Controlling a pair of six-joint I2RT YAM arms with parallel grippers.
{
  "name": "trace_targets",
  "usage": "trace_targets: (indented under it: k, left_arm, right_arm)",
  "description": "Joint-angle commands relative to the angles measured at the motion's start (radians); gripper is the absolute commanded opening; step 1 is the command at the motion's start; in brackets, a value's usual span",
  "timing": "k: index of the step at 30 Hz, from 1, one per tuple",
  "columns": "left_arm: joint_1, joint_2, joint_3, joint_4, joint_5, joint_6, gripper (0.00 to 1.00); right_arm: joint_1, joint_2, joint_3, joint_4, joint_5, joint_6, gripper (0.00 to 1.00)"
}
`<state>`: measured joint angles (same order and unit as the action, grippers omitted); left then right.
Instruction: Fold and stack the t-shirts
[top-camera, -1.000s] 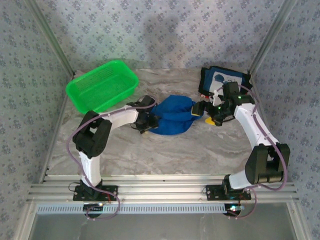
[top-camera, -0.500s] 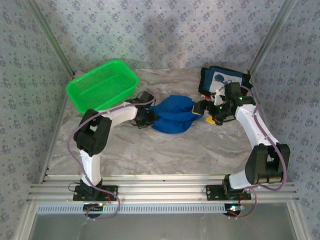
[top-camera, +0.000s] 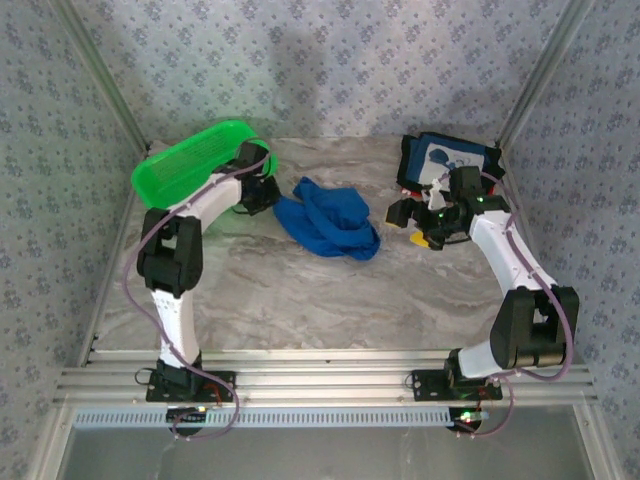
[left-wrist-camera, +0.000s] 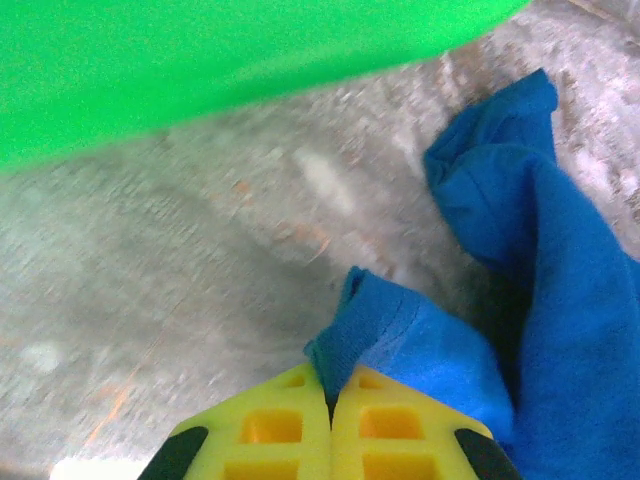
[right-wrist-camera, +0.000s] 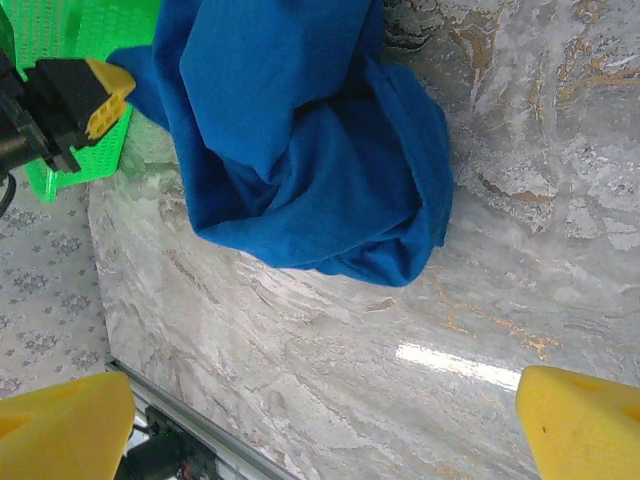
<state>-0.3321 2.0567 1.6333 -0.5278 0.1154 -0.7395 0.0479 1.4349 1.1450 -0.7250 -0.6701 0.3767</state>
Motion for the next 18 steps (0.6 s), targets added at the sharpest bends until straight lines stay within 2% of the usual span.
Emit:
trace_targets:
  k: [1, 9, 14, 18]
  left_arm:
    - [-0.002, 0.080, 0.097, -0.027, 0.039, 0.028, 0.00]
    - [0.067, 0.161, 0.209, -0.036, -0.059, -0.002, 0.00]
    - [0.134, 0.180, 0.309, -0.056, -0.126, 0.003, 0.00]
    - [0.167, 0.208, 0.447, -0.116, -0.135, 0.038, 0.00]
  right_arm:
    - [0.006, -0.017, -0.011, 0.007, -0.008, 0.015, 1.00]
    - [0.026, -0.050, -0.032, 0.023, 0.004, 0.035, 1.00]
    - [0.093, -0.065, -0.072, 0.062, 0.026, 0.066, 1.00]
    - [0.131, -0.043, -0.085, 0.048, 0.095, 0.071, 1.00]
